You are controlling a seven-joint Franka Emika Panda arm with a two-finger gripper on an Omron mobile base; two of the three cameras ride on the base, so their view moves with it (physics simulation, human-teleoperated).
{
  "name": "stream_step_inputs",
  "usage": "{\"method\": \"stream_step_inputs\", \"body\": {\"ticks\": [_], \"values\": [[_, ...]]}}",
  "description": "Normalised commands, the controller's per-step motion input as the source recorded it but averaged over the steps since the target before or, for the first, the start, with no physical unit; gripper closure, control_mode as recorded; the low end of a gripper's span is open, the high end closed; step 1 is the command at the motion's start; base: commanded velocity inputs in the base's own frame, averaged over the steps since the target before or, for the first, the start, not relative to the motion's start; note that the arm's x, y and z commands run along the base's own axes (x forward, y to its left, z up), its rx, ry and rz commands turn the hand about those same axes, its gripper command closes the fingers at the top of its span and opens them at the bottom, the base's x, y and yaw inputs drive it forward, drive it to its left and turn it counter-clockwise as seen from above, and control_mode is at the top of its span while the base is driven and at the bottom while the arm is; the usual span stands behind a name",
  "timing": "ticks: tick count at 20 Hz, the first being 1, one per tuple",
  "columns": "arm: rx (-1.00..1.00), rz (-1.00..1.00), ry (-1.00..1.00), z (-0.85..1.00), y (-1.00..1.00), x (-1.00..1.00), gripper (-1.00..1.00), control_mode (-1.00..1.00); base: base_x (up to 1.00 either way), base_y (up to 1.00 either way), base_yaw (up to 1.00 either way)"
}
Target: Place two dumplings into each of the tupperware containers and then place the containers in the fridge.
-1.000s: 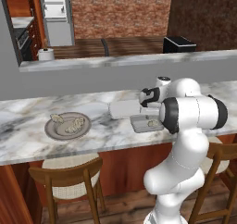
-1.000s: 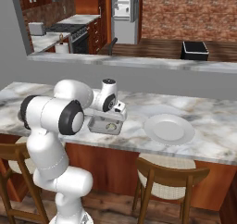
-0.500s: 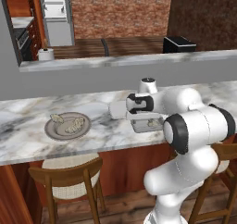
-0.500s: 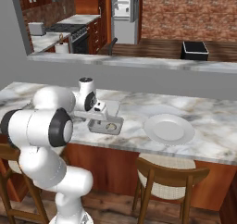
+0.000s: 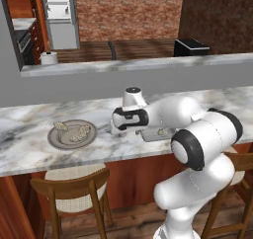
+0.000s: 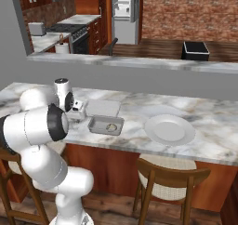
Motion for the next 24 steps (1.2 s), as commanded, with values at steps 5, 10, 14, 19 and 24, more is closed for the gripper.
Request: {"method": "stream_step_inputs", "body": {"ticks": [5, 10, 14, 19, 24], "values": [[0.00, 0.09, 0.03, 0.00, 0.99, 0.00, -1.00, -1.00, 0.00, 0.00, 0.00], [0.01, 0.08, 0.03, 0.00, 0.87, 0.00, -1.00, -1.00, 0.00, 0.00, 0.00], [0.02, 0.01, 0.04, 0.00, 0.46, 0.21, -1.00, -1.00, 0.00, 0.00, 0.00], [0.00, 0.00, 0.01, 0.00, 0.21, 0.35, -1.00, -1.00, 0.00, 0.00, 0.00], [0.00, 0.00, 0.00, 0.00, 0.29, 0.34, -1.00, -1.00, 0.00, 0.00, 0.00]]}}
